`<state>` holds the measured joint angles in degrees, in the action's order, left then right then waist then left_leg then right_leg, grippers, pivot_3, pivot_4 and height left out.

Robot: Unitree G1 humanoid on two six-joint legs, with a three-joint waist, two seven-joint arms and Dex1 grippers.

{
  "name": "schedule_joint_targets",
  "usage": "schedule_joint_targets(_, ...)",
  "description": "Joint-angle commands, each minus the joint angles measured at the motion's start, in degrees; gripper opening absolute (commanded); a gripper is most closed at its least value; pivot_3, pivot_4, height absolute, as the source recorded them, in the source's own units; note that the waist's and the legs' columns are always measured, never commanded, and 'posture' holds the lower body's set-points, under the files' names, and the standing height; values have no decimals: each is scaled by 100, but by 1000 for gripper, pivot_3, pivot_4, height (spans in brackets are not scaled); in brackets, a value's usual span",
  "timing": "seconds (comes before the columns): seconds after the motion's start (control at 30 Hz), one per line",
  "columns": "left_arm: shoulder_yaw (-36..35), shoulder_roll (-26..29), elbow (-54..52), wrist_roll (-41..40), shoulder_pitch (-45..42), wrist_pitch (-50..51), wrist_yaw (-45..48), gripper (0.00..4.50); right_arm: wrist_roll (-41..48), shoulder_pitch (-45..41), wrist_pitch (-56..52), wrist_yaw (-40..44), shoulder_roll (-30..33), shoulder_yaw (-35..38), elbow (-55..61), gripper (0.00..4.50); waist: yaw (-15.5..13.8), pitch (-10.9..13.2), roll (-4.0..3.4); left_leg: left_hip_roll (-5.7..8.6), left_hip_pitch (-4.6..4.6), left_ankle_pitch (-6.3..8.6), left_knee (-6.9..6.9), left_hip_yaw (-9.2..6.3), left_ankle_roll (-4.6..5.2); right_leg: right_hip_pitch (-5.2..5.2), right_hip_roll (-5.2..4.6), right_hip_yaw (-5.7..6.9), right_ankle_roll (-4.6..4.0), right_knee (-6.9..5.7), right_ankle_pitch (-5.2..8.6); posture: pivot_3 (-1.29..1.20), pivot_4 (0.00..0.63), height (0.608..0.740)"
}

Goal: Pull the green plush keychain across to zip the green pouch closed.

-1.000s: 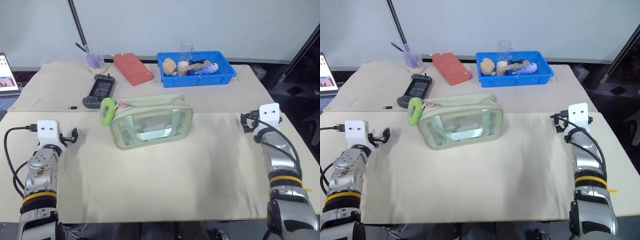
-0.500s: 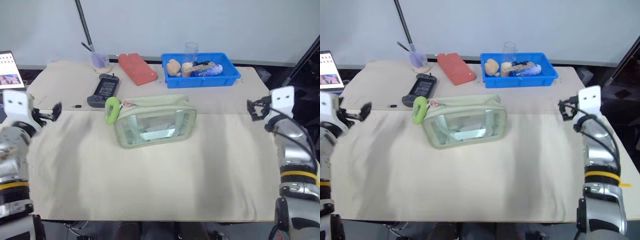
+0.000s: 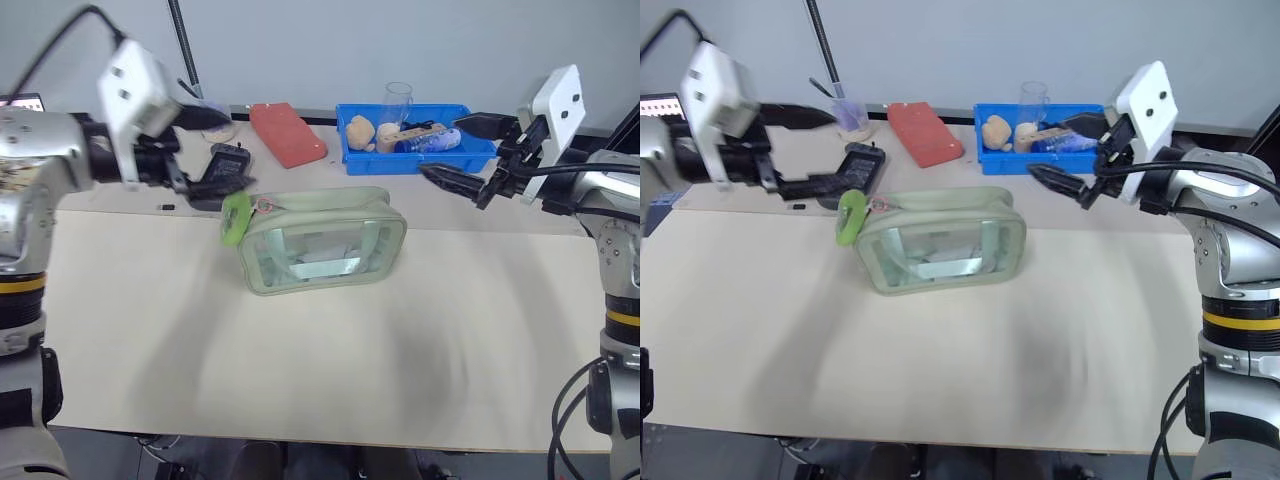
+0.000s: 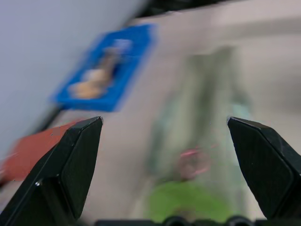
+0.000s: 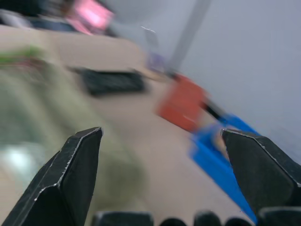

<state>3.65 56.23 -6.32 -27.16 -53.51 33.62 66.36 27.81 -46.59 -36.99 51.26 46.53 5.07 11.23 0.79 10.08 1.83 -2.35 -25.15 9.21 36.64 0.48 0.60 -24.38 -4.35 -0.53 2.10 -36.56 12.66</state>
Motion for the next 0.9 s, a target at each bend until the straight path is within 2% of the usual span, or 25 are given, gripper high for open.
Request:
schedule_joint_targets(0.03, 331, -64, -227, 360, -77, -215, 176, 4500, 446, 89, -394, 122, 60, 66, 656, 4458, 1, 0, 0, -1, 0, 0, 0, 2, 0, -2, 1, -1, -1, -3, 1, 0, 150, 740)
schedule_joint_targets(0.23, 1009, -514, -95, 1382, 106, -1193, 45, 4500, 622, 316, -725, -155, -37, -69, 1332, 4458, -14, 0, 0, -5, 0, 0, 7, 8, 0, -5, 4, -6, 15, -13, 13, 0, 150, 740)
schedule_joint_targets(0.4, 1245, -776, 337, 2050, 129, -2099, 51, 4500, 812, 276, -1002, -334, -65, -52, 1621, 4458, -20, 1, 1, -5, -1, 0, 12, 10, 0, -6, 6, -11, 11, -14, 10, 0, 150, 740)
schedule_joint_targets(0.5, 1280, -926, 671, 2308, 87, -2438, 7, 3693, 874, 253, -1075, -402, -63, -47, 1684, 4500, -24, 1, 1, -5, 0, -1, 12, 12, 1, -7, 6, -12, 11, -15, 10, 0, 150, 740)
schedule_joint_targets(0.53, 1282, -997, 776, 2357, 79, -2543, 8, 3300, 855, 270, -1075, -427, -57, -42, 1675, 4500, -26, 1, 1, -6, 0, -1, 12, 12, 1, -8, 6, -11, 11, -15, 10, 0, 150, 740)
schedule_joint_targets(0.7, 1262, -1218, 1126, 2538, 79, -3036, 92, 800, 585, 418, -865, -354, 127, -71, 1526, 4500, -35, 1, 1, -4, -1, -1, 13, 14, 1, -6, 3, -12, 11, -14, 10, 0, 150, 740)
schedule_joint_targets(0.77, 1199, -1286, 1248, 2570, 37, -3273, 64, 31, 582, 413, -852, -331, 166, -45, 1476, 4500, -34, 1, 1, -3, -1, -1, 13, 16, 1, -7, 3, -14, 12, -15, 10, 0, 150, 740)
schedule_joint_targets(0.9, 1060, -1328, 1458, 2386, -61, -4009, 332, 31, 458, 568, -696, -150, 402, -19, 1328, 4500, -61, 1, 1, -5, -1, -1, 15, 16, 1, -7, 3, -13, 12, -17, 10, 0, 150, 740)
